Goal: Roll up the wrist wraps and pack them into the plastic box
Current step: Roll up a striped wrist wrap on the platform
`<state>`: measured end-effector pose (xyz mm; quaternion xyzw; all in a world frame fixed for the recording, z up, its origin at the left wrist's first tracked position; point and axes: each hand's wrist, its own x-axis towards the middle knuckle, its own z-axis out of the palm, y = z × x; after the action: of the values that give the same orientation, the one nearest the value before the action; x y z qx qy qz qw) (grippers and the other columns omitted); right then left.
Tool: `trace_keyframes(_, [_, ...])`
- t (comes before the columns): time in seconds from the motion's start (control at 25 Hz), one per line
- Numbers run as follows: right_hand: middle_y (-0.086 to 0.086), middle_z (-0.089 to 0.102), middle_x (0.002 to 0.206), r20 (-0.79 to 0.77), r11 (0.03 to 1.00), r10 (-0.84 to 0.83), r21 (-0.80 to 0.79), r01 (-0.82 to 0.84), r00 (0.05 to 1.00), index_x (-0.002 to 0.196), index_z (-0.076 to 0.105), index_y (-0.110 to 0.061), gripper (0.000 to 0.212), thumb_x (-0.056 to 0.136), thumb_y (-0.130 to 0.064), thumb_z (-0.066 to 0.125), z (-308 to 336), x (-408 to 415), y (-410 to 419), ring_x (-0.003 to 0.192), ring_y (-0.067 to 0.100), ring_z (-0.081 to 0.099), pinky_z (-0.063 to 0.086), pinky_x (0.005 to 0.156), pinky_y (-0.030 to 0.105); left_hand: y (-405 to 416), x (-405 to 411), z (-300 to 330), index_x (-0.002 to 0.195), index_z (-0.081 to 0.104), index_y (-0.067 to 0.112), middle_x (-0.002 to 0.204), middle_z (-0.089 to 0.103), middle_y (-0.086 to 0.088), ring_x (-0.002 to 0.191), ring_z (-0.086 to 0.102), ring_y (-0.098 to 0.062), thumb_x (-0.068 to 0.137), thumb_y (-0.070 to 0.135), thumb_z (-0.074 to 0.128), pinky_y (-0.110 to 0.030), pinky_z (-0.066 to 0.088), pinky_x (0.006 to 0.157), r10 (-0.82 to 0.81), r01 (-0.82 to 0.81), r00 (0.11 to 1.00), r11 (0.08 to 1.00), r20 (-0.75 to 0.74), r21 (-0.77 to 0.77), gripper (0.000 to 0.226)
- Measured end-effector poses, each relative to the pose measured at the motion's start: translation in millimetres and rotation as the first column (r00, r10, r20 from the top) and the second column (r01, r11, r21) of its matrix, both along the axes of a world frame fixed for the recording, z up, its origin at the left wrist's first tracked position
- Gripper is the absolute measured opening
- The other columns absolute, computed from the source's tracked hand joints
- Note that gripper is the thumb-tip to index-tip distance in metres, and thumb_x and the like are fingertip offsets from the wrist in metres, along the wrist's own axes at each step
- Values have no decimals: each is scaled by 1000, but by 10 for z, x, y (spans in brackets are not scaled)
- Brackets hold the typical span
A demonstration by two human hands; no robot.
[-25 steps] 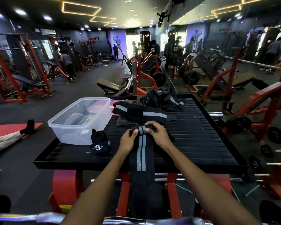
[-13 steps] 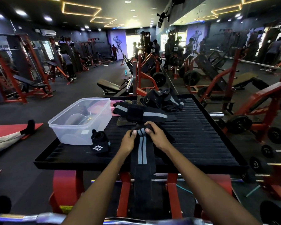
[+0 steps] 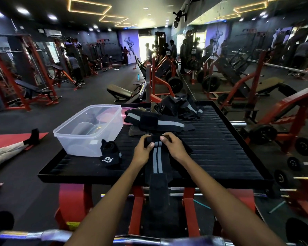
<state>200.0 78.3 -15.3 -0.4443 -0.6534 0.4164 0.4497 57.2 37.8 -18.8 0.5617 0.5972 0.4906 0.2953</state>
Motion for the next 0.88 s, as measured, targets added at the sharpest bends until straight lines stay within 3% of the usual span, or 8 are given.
trace_keyframes(0.16, [1, 61, 104, -47, 996, 24, 92, -20, 999, 109, 59, -7, 22, 88, -11, 62, 11, 30, -4, 99, 15, 57, 44, 83, 21, 22, -1, -4, 127, 49, 6, 126, 57, -14, 115, 53, -25, 97, 32, 45, -28, 40, 91, 75, -67, 995, 990, 64, -123, 40])
trace_keyframes(0.28, [-1, 62, 111, -61, 996, 68, 56, -65, 996, 114, 60, -12, 26, 90, -23, 60, 45, 28, -49, 104, 12, 57, 44, 86, 20, 8, -9, 26, 130, 46, 3, 126, 55, -14, 118, 51, -27, 98, 22, 44, -25, 37, 89, 107, -104, 994, 990, 33, -92, 37])
trace_keyframes(0.36, [-8, 61, 99, -109, 996, 61, -53, -67, 992, 117, 60, -16, 32, 94, -36, 53, 69, 22, -63, 89, 4, 57, 43, 78, 18, 8, -19, 39, 129, 45, 2, 126, 56, -16, 118, 51, -28, 97, 17, 45, -25, 37, 90, 120, -118, 991, 992, 53, -47, 35])
trace_keyframes(0.44, [-8, 61, 89, -104, 995, 58, -70, -65, 993, 116, 62, -14, 31, 96, -33, 49, 54, 26, -38, 75, -1, 53, 40, 68, 14, -3, -21, 43, 129, 46, 3, 127, 56, -16, 118, 52, -27, 97, 18, 46, -27, 39, 92, 104, -102, 991, 994, 79, -30, 36])
trace_keyframes(0.6, [5, 64, 112, -77, 994, 110, 22, -109, 991, 115, 61, -11, 22, 94, -13, 52, -3, 42, 1, 105, 15, 59, 45, 92, 23, 7, -24, 4, 131, 48, 7, 130, 55, -15, 121, 51, -28, 100, 33, 36, -34, 39, 99, 72, -66, 996, 992, 57, -106, 43])
trace_keyframes(0.8, [-8, 61, 99, -90, 992, 117, -36, -120, 989, 119, 60, -19, 29, 93, -32, 55, 10, 23, -24, 74, -4, 49, 37, 67, 13, -21, -28, 57, 133, 45, 4, 130, 54, -14, 122, 50, -27, 100, 19, 37, -25, 36, 94, 104, -100, 994, 993, 46, -69, 37])
trace_keyframes(0.88, [-5, 64, 97, -74, 995, 98, -21, -100, 992, 116, 62, -15, 28, 92, -29, 57, 10, 32, -11, 75, -2, 52, 39, 66, 12, -19, -31, 44, 132, 46, 5, 129, 55, -14, 121, 50, -28, 100, 22, 38, -28, 38, 98, 71, -67, 997, 995, 39, -79, 37])
